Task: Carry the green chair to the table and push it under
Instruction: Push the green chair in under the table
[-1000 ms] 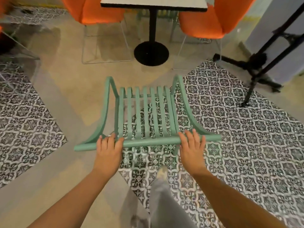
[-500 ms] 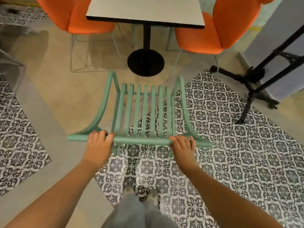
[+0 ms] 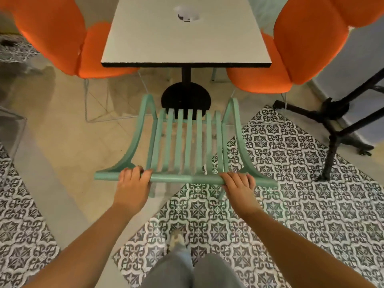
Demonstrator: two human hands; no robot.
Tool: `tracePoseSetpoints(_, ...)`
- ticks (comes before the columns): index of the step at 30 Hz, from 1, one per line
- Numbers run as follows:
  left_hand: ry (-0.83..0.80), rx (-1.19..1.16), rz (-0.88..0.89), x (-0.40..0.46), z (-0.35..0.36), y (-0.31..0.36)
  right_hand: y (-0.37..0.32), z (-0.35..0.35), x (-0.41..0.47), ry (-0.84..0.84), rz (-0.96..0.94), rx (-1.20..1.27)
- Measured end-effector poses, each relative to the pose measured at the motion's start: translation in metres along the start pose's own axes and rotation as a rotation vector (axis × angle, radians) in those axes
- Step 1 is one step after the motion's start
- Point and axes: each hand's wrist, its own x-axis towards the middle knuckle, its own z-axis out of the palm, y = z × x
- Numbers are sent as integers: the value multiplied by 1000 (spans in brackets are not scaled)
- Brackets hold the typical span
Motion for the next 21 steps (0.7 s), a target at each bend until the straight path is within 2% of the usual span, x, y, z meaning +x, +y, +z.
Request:
tracePoseSetpoints(4,-2,20,-11,49,5,-16,9,-3,59,-26,-14,36)
tracePoseSetpoints(9,-7,12,-13,98,13,-5,46,-8,112,-14,-28,63)
tracePoseSetpoints(12,7,-17,-25,139,19,-8,63,-14,149,-76,-17,74)
tracePoseSetpoints(15,33,-21,-13,185,22,-8,81,-19,194,-67,-47,50)
tracePoseSetpoints(17,15,-64,-44,258,37,-8,120,-19,262,-123,-19,56)
tracePoseSetpoints(19,16,-53,-62,280,37,-7,127,-21,286,-32,-77,-2)
tracePoseSetpoints(21,14,-61,-83,305,37,-8,134,-24,312,-32,-95,-13)
